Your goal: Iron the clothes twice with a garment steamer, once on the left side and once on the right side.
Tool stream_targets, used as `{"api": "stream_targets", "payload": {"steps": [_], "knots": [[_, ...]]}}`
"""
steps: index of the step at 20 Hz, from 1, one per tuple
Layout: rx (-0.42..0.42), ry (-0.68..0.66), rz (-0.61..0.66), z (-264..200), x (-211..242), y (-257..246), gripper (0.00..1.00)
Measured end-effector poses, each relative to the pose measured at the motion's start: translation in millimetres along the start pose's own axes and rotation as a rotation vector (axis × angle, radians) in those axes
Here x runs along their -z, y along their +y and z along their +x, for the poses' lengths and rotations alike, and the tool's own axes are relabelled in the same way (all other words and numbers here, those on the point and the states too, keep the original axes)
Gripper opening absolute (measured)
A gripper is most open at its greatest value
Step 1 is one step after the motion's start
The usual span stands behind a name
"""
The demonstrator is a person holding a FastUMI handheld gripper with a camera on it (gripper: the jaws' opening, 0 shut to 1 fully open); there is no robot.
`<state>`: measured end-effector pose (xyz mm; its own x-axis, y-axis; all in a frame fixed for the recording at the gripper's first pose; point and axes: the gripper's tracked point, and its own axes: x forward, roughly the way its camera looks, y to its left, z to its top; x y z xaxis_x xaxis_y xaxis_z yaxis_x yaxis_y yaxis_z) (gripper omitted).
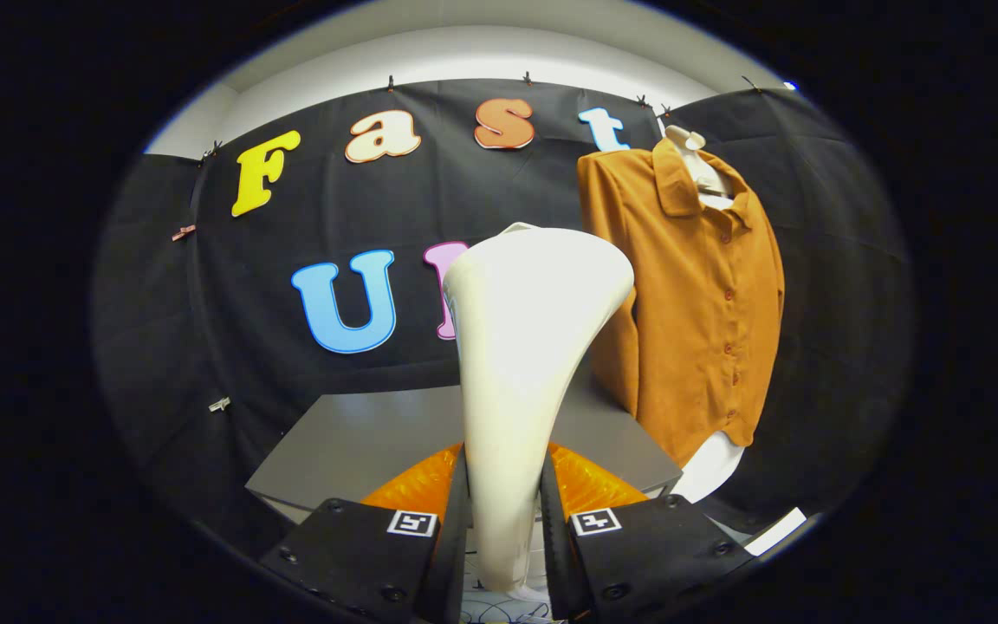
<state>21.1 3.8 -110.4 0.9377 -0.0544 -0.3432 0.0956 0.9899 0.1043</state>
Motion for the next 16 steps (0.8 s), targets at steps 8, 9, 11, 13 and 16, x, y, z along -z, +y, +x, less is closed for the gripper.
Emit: {"api": "stream_targets", "payload": {"steps": [8,9,11,13,16], "knots": [[0.053,-0.132,-0.004,-10.8,-56.7,-95.7,0.41],[0.05,-0.144,-0.002,-4.7,-64.4,-110.1,0.41],[0.034,-0.178,0.016,7.4,-78.5,-138.5,0.41],[-0.002,-0.196,0.028,21.0,-86.7,-159.6,0.41],[-0.052,-0.193,0.029,48.1,-92.1,-186.6,0.41]]}}
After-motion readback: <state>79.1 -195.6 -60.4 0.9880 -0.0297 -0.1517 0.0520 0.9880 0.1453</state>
